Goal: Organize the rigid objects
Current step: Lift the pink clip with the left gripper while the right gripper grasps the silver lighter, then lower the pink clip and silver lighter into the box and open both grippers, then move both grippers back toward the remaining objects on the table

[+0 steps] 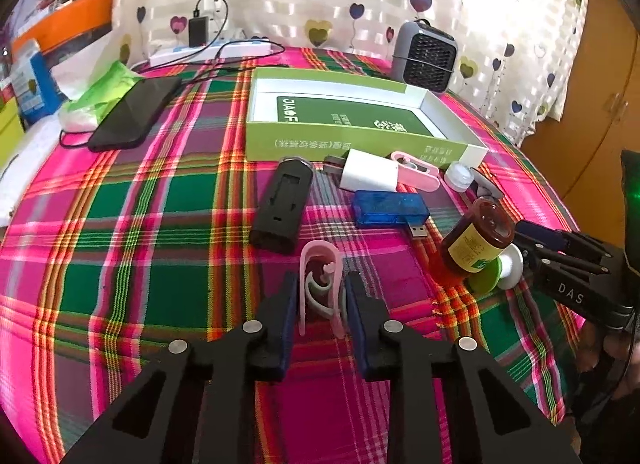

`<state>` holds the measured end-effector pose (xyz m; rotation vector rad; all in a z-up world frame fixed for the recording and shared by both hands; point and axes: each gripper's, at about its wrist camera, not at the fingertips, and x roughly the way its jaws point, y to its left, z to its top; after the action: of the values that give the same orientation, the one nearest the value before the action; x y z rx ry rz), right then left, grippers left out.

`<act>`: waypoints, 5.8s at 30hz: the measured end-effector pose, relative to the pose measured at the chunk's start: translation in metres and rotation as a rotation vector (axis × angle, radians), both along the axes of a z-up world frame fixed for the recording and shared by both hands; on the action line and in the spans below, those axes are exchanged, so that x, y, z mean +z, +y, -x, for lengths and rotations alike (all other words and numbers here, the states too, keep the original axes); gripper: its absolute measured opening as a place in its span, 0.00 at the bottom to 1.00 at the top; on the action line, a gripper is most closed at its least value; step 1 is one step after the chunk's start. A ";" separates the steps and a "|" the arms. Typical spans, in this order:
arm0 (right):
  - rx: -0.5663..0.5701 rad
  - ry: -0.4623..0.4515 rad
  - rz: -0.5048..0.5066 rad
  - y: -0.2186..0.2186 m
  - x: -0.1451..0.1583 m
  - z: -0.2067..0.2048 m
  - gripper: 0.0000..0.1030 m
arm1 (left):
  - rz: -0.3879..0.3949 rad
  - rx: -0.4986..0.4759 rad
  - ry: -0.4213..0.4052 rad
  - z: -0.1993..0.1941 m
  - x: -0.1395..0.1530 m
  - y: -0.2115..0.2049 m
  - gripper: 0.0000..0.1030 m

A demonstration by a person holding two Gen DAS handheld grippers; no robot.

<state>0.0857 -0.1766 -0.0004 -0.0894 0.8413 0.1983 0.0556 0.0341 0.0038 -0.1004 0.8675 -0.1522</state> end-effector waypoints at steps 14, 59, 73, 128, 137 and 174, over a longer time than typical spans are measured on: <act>0.022 -0.008 -0.004 0.002 0.001 0.003 0.24 | -0.002 0.001 -0.003 0.001 0.000 0.001 0.22; 0.074 -0.073 -0.083 0.009 0.072 -0.075 0.23 | -0.012 -0.088 -0.059 -0.108 0.062 -0.005 0.22; 0.077 -0.008 -0.015 0.024 0.046 -0.134 0.23 | -0.029 -0.067 0.010 -0.174 0.037 -0.002 0.22; 0.068 0.032 -0.073 0.031 0.027 -0.163 0.40 | -0.101 -0.020 0.027 -0.196 0.018 -0.004 0.36; 0.056 0.009 -0.096 0.028 0.036 -0.147 0.40 | -0.101 -0.005 0.001 -0.170 0.029 -0.003 0.36; 0.016 -0.042 -0.183 -0.007 0.035 -0.029 0.41 | -0.097 0.056 -0.051 -0.040 0.037 0.008 0.36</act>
<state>0.1143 -0.1831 0.0351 0.0714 0.7775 0.2867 0.0955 0.0420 0.0406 -0.0299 0.8192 -0.0600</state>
